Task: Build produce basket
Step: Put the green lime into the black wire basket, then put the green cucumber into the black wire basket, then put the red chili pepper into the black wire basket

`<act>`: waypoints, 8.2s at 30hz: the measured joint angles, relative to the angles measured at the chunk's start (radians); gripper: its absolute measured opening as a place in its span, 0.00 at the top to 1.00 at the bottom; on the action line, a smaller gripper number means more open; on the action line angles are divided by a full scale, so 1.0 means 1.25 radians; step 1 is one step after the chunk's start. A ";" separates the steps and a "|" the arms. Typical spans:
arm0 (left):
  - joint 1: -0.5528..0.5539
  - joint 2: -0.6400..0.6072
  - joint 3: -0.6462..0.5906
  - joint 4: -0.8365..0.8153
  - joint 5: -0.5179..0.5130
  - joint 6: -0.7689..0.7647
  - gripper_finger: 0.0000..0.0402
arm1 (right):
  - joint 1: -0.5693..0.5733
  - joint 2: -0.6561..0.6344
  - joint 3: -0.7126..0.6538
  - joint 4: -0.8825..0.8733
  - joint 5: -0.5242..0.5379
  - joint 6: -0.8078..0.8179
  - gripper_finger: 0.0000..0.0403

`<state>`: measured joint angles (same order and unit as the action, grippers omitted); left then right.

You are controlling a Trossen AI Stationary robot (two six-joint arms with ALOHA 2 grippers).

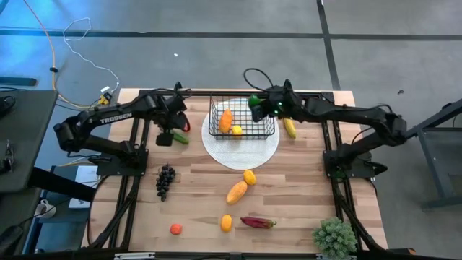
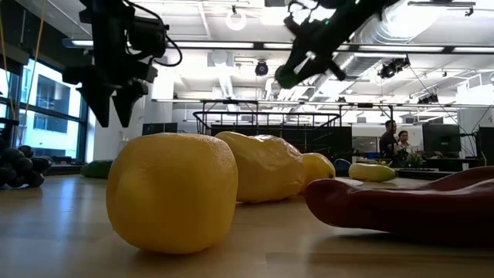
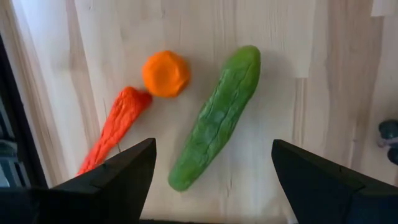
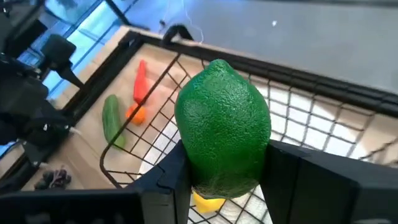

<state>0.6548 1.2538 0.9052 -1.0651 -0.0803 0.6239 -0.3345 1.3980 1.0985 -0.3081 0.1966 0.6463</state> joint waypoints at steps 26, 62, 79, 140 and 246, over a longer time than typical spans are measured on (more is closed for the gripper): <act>-0.074 0.248 -0.001 0.008 -0.116 -0.081 0.23 | -0.090 0.188 0.000 0.067 -0.260 0.042 0.61; -0.074 0.363 0.000 0.009 -0.112 -0.128 0.69 | -0.114 0.188 0.000 0.172 -0.299 -0.160 0.54; -0.077 0.282 0.000 -0.029 -0.083 -0.206 0.69 | -0.114 0.112 0.000 0.138 -0.272 -0.126 0.36; -0.170 0.456 0.280 0.918 0.042 -0.855 0.63 | -0.157 -0.083 0.000 -0.046 0.025 -0.183 0.36; -0.614 0.046 0.280 0.064 -0.157 -0.924 0.46 | 0.781 0.375 0.000 -0.010 -0.156 0.297 0.83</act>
<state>-0.1131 1.3109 1.2556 -0.9845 -0.2764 -0.5312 0.6422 1.8669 1.0985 -0.3206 0.0020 1.0179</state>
